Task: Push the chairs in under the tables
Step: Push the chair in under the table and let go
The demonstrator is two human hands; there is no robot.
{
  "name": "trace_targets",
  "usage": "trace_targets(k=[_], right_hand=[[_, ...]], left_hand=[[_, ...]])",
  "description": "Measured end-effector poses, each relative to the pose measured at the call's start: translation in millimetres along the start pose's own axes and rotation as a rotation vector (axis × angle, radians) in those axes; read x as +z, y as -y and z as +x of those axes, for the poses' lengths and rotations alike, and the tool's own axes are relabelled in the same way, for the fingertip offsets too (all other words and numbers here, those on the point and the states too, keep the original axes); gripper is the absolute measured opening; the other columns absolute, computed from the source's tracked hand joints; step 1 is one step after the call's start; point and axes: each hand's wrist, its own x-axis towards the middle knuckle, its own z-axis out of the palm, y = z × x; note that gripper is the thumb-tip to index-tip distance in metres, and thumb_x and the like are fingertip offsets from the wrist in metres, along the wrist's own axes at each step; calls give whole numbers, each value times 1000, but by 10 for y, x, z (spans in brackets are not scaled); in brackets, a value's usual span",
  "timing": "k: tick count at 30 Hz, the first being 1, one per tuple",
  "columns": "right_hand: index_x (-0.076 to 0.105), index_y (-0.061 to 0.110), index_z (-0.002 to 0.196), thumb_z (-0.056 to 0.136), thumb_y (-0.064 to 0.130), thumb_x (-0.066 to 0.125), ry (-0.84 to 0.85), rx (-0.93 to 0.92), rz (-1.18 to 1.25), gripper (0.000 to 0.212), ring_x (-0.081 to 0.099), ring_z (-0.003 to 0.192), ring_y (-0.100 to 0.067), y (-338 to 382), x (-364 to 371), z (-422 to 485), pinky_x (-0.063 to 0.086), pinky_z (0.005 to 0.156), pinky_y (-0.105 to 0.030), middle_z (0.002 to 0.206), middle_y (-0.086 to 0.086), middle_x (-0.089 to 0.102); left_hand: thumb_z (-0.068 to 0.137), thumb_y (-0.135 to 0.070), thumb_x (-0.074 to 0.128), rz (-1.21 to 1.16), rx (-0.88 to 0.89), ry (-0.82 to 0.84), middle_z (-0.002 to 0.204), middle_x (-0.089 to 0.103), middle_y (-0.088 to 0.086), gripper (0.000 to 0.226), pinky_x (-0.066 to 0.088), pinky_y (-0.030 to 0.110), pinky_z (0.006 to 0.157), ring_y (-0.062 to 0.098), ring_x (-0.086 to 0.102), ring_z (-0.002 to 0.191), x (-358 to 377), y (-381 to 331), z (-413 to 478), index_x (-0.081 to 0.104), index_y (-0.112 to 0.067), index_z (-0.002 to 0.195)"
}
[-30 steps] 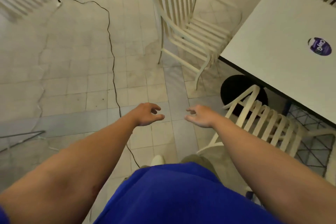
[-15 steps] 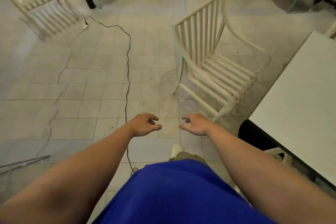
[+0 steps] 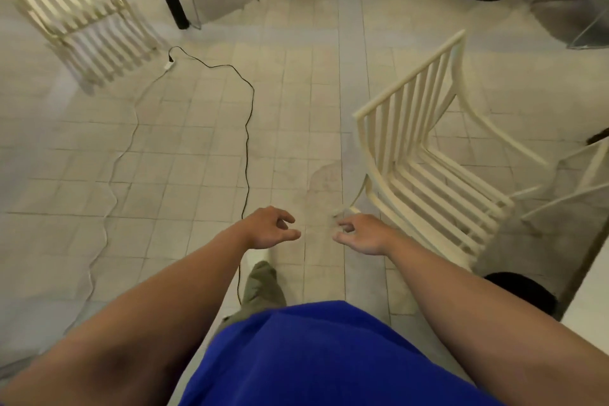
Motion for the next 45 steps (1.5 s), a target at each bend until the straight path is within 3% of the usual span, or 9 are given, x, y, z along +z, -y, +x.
trace_targets(k=[9,14,19,24,29,36,42,45], right_hand=[[43,20,149,94,52,56,-117,52,162,65,49,132,-21,1102,-1116,1302,37,102,-29,146,-6,52],[42,19,149,95,52,56,-189,36,246,65,49,133,-23,1510,-1803,1779,38,107,-34,147,-6,51],[42,18,150,93,56,57,-241,37,334,69,51,131,-22,1422,-2491,2263,39,105,-32,147,-7,51],[44,20,148,92,56,57,-372,117,474,68,52,128,-21,894,-3250,2622,41,105,-33,143,-5,54],[47,19,146,91,55,60,-573,268,685,67,54,127,-21,219,-3873,2487,42,103,-33,140,-4,57],[49,17,144,93,55,56,-851,630,940,64,55,126,-22,-378,-3812,1871,42,103,-32,139,-6,58],[47,18,146,94,62,49,-917,929,1140,68,48,133,-21,-238,-3423,1920,36,108,-32,147,-1,51],[46,20,147,92,65,49,-915,1066,1258,72,50,130,-21,-54,-3345,2187,38,107,-34,146,0,52]], left_hand=[[91,-54,65,159,106,46,134,65,2,59,38,28,100,19,57,124,-2049,2,1260,58,-22,140],[90,-57,65,284,160,51,131,66,-2,59,39,30,101,18,56,125,-2994,-294,1864,59,-25,139],[92,-54,65,386,240,83,132,65,-1,55,38,31,103,20,55,125,-3589,-869,2620,59,-24,139],[91,-57,65,514,316,153,130,65,-5,54,38,32,105,17,54,125,-3955,-1816,3606,60,-27,137],[91,-57,66,716,475,287,127,64,-8,52,34,26,98,11,52,117,-3941,-3160,4378,62,-28,135],[87,-54,72,927,870,591,125,66,-6,56,49,32,99,12,64,111,-3052,-4801,4729,64,-26,134],[88,-50,73,1150,1084,855,117,64,-10,52,45,28,95,13,62,111,-2348,-5352,4875,64,-24,132],[88,-51,72,1259,1139,973,125,63,-6,56,43,26,92,14,60,115,-2201,-5432,5072,62,-22,135]])
